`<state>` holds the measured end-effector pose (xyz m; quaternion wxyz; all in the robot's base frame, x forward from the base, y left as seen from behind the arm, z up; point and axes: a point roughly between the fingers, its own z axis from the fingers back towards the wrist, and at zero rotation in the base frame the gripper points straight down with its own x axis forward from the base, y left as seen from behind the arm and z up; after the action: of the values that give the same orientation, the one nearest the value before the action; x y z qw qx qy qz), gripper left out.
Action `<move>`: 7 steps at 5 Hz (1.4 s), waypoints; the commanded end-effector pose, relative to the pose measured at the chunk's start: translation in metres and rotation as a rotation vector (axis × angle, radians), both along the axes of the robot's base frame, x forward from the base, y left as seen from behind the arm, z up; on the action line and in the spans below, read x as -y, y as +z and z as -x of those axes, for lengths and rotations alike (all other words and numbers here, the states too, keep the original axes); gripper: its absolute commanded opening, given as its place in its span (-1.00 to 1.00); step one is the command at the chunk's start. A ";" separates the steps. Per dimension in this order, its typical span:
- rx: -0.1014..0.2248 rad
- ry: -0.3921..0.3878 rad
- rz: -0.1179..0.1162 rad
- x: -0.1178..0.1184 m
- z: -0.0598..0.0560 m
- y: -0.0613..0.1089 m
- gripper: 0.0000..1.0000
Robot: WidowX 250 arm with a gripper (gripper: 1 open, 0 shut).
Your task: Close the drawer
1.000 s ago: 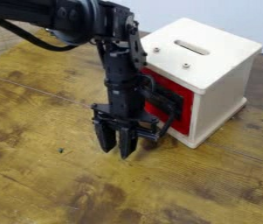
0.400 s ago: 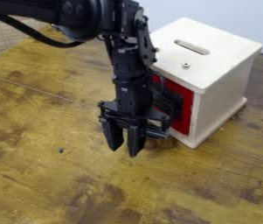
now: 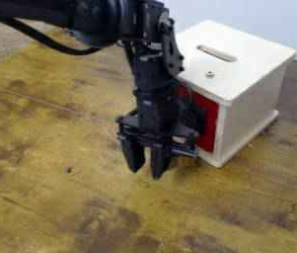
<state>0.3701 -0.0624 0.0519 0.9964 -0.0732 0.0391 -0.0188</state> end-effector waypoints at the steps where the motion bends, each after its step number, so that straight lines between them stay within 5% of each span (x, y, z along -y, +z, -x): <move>1: 0.114 -0.016 0.017 0.014 -0.004 0.039 1.00; 7: 0.149 0.026 0.016 0.046 -0.006 0.028 1.00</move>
<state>0.3686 -0.0985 0.0441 0.9974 -0.0706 0.0166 0.0023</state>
